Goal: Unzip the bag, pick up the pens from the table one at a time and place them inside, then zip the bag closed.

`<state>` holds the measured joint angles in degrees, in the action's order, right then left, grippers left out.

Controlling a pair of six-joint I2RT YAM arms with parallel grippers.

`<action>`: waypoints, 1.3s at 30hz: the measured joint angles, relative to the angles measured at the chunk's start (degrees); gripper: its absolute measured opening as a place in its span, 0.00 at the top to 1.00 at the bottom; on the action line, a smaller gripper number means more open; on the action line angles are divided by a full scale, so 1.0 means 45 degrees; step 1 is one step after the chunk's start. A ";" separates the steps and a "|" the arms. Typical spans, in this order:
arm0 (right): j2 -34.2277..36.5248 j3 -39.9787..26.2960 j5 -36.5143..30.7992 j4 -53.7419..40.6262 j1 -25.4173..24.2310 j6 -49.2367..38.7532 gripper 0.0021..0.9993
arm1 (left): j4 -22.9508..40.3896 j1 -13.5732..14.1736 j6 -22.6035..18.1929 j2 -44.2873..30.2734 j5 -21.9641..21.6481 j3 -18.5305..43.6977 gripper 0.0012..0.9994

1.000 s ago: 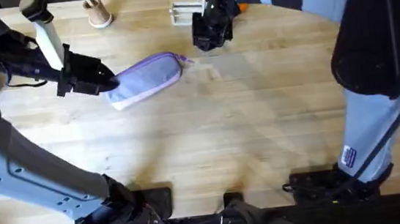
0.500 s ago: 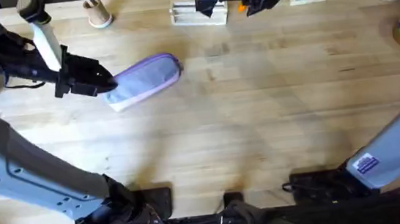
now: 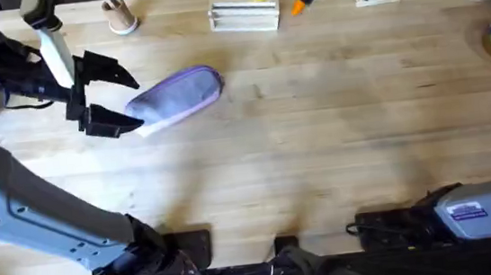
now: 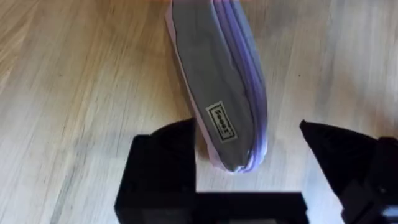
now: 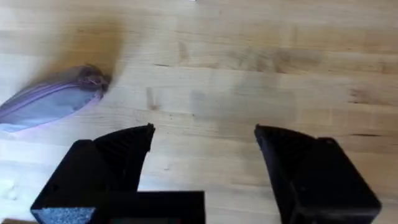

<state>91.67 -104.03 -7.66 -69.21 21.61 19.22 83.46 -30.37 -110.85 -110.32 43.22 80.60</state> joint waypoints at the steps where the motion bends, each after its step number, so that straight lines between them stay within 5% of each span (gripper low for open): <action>1: -0.0122 0.0000 -0.0004 -0.0080 0.0000 -0.0002 0.00 | -0.0016 0.0000 0.0005 0.0000 -0.0004 0.0000 0.01; 13: -0.2492 0.0000 -0.1146 -0.1658 0.0000 -0.0254 0.00 | 0.0508 -0.0098 0.0057 0.0417 -0.0184 0.1038 0.00; 19: -0.3098 0.0238 -0.1811 -0.1910 0.0000 -0.0384 0.00 | 0.0574 -0.0117 0.1563 0.2729 -0.0179 0.2656 0.00; 27: -0.3926 0.2458 -0.1731 -0.1072 -0.0437 -0.0270 0.00 | 0.0662 0.0493 0.5394 0.5984 -0.0626 0.3065 0.00; 39: -0.4487 0.2851 -0.1665 -0.0360 -0.0690 0.0676 0.00 | 0.0744 0.4510 1.3424 0.8968 -0.3749 0.3065 0.00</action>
